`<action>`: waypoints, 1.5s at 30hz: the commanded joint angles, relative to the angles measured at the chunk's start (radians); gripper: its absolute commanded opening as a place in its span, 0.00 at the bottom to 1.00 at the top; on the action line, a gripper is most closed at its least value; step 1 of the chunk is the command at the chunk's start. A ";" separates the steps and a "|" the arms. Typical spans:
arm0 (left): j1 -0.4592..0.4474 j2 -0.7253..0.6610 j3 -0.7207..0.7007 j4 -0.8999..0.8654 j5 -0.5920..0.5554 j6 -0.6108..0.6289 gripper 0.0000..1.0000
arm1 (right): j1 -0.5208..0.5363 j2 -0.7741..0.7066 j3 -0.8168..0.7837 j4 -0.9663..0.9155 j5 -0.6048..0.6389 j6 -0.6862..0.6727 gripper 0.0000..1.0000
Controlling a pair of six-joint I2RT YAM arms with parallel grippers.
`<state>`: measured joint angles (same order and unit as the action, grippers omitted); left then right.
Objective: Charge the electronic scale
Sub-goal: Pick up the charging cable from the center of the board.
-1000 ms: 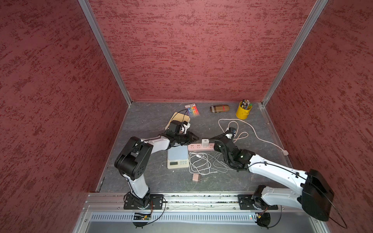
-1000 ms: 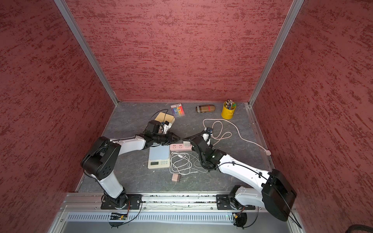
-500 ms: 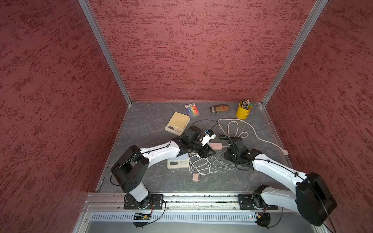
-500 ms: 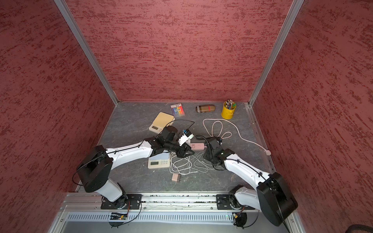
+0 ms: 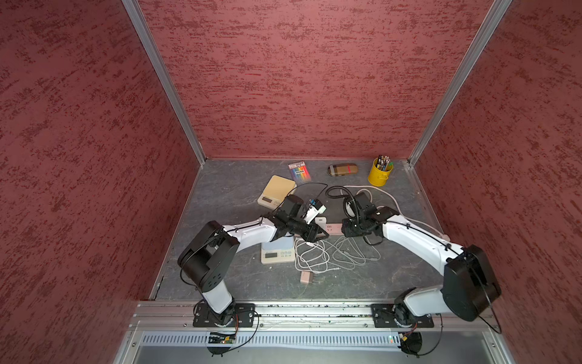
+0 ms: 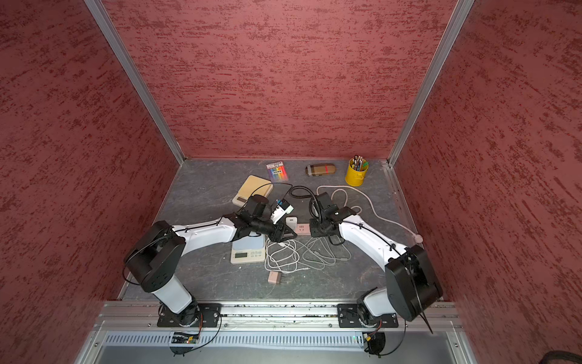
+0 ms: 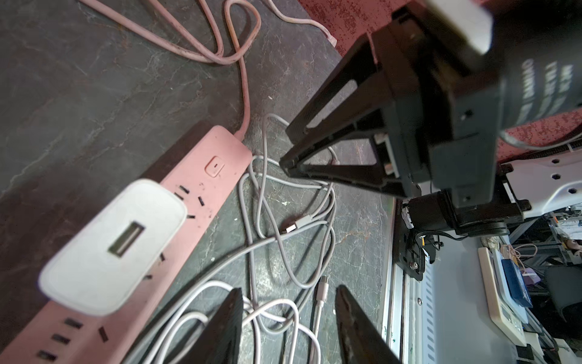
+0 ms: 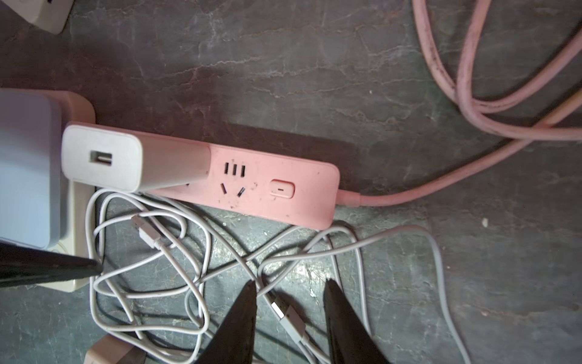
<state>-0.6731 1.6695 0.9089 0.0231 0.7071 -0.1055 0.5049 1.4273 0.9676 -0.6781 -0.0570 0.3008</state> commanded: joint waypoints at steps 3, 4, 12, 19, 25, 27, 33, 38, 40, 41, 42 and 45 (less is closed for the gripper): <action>0.010 -0.059 -0.049 0.013 0.029 0.013 0.49 | -0.004 0.074 0.036 -0.198 0.060 -0.021 0.39; 0.002 -0.061 -0.048 0.007 0.028 0.033 0.48 | -0.003 0.075 0.037 -0.217 0.101 0.017 0.39; -0.188 0.063 0.165 -0.167 -0.156 0.369 0.47 | -0.098 -0.159 0.045 -0.096 0.229 0.261 0.45; -0.269 0.282 0.441 -0.410 -0.246 0.564 0.34 | -0.209 -0.277 -0.096 0.011 0.139 0.334 0.43; -0.296 0.408 0.557 -0.514 -0.226 0.612 0.32 | -0.256 -0.360 -0.206 0.087 0.098 0.350 0.43; -0.299 0.429 0.568 -0.522 -0.227 0.610 0.32 | -0.263 -0.370 -0.227 0.097 0.093 0.344 0.43; -0.306 0.470 0.573 -0.537 -0.278 0.602 0.30 | -0.270 -0.385 -0.274 0.134 0.066 0.339 0.43; -0.302 0.480 0.565 -0.522 -0.300 0.602 0.28 | -0.273 -0.397 -0.299 0.167 0.032 0.356 0.42; -0.304 0.486 0.568 -0.515 -0.314 0.603 0.28 | -0.273 -0.401 -0.303 0.176 0.020 0.365 0.42; -0.304 0.489 0.568 -0.509 -0.319 0.605 0.29 | -0.273 -0.404 -0.307 0.181 0.013 0.368 0.41; -0.304 0.491 0.570 -0.507 -0.319 0.608 0.30 | -0.273 -0.407 -0.310 0.185 0.009 0.373 0.41; -0.305 0.507 0.583 -0.507 -0.325 0.623 0.31 | -0.273 -0.420 -0.319 0.190 0.000 0.388 0.41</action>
<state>-0.9756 2.1414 1.4826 -0.4652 0.4095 0.4953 0.2386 1.0306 0.6548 -0.5282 -0.0307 0.6521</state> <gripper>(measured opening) 0.313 0.411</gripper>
